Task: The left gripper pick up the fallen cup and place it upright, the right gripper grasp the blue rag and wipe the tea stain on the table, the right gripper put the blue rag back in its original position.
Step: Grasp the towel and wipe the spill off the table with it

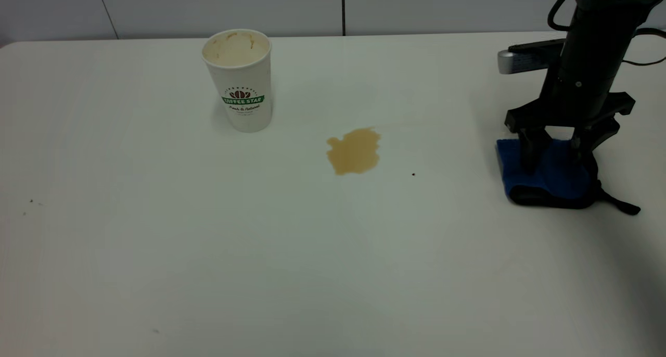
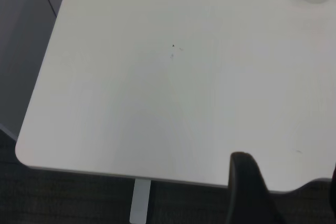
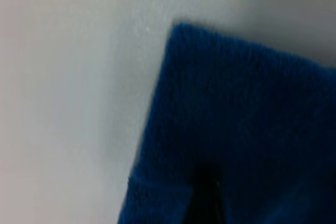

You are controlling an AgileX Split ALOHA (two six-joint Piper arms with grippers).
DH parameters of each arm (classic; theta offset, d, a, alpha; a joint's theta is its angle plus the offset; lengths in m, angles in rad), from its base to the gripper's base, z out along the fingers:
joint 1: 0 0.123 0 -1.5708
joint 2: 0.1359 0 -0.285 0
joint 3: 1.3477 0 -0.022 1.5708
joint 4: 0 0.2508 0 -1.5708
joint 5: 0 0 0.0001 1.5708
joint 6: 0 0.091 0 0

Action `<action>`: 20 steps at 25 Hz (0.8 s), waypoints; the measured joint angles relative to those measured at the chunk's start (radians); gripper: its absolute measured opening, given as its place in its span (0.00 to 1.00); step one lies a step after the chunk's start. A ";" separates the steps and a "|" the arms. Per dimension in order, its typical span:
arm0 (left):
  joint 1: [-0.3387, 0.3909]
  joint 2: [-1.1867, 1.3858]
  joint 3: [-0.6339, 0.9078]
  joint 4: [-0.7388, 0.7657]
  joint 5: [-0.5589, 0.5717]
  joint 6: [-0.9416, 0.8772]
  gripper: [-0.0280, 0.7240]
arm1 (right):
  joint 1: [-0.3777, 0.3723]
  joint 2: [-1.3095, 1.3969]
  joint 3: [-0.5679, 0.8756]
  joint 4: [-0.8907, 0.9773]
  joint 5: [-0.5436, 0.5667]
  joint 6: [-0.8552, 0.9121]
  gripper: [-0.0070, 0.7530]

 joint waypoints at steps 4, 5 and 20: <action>0.000 0.000 0.000 0.000 0.000 0.000 0.58 | 0.000 0.014 -0.002 0.000 -0.010 0.000 0.81; 0.000 0.000 0.000 0.000 0.000 0.000 0.58 | 0.000 0.014 -0.002 0.000 -0.009 0.000 0.76; 0.000 0.000 0.000 0.000 0.000 0.000 0.58 | 0.059 0.014 -0.004 0.099 -0.010 0.016 0.09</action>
